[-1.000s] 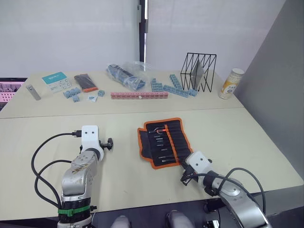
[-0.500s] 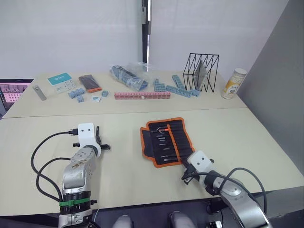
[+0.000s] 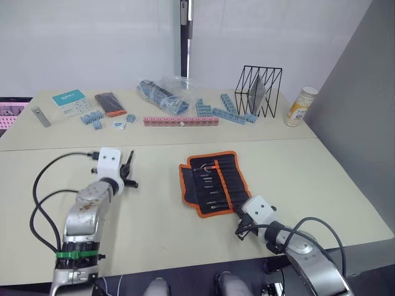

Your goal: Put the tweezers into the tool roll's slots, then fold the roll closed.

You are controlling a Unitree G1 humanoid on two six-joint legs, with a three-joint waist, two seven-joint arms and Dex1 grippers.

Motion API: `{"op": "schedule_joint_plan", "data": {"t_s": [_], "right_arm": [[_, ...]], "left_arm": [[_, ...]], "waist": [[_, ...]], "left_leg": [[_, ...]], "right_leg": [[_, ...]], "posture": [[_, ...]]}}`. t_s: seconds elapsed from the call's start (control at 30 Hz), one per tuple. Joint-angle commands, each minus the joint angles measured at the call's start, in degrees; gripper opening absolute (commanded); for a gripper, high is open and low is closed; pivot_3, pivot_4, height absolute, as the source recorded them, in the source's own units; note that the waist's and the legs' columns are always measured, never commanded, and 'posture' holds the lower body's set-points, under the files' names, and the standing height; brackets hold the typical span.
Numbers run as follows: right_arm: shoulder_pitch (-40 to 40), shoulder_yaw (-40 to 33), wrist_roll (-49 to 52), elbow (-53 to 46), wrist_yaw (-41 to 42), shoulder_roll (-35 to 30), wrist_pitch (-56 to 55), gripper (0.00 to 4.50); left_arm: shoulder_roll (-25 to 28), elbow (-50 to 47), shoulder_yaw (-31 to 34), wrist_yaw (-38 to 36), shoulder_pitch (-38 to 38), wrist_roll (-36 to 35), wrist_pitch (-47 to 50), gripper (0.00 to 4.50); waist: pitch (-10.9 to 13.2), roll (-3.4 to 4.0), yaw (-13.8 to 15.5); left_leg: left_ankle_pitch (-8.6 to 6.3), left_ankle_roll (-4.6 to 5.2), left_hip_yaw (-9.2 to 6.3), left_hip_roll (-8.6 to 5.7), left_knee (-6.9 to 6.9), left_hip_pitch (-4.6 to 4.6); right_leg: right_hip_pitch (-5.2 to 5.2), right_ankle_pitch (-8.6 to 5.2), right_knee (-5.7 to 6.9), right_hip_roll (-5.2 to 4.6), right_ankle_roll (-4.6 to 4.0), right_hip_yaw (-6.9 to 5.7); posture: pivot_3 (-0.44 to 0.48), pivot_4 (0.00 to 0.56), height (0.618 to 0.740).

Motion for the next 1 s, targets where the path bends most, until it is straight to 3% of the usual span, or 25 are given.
{"op": "schedule_joint_plan", "data": {"t_s": [0.03,0.13,0.4,0.6,1.0], "right_arm": [[1.25,1.56,-1.05,4.89,0.09,-0.41,3.4,0.0],[1.13,1.76,-1.08,4.78,0.13,-0.38,3.56,0.0],[1.13,1.95,-1.13,4.87,-0.34,-0.15,3.47,0.0],[2.57,1.07,-1.17,3.81,-1.32,0.03,3.61,0.0],[3.24,-2.29,0.28,-0.82,-3.91,2.13,1.62,0.0]], "left_arm": [[3.44,-3.91,-4.43,-13.1,-4.4,-4.78,-3.65,0.01],[6.0,-3.84,-9.32,-24.16,-10.05,-8.86,-1.48,0.01],[7.81,-3.68,-23.92,-38.67,-18.09,-9.67,3.62,0.01],[8.6,-2.9,-31.62,-41.22,-19.83,-4.65,3.11,0.01],[7.9,-1.75,-36.37,-42.68,-22.63,0.05,4.45,0.01]], "waist": [[0.0,-0.04,-0.04],[0.02,-0.07,-0.05],[0.07,-0.11,-0.46],[0.21,-0.01,-0.45],[0.36,0.21,0.03]], "left_leg": [[0.12,0.18,0.0,-0.01,0.0,-0.12],[0.12,0.2,0.02,0.07,-0.17,-0.1],[0.16,0.27,0.05,0.08,-0.26,-0.17],[0.19,0.32,0.06,0.09,-0.26,-0.2],[0.27,0.46,0.06,0.06,-0.25,-0.54]], "right_leg": [[-0.09,0.23,-0.01,0.0,0.06,0.0],[-0.22,0.54,0.02,0.08,0.07,-0.02],[-0.41,0.52,-0.05,0.08,0.04,0.0],[-0.45,0.52,-0.03,0.09,0.04,0.02],[-0.79,0.54,0.07,0.1,0.07,0.04]], "posture": [[0.0,0.15,0.737],[0.0,0.15,0.737],[0.0,0.15,0.737],[0.0,0.15,0.737],[0.0,0.15,0.737]]}}
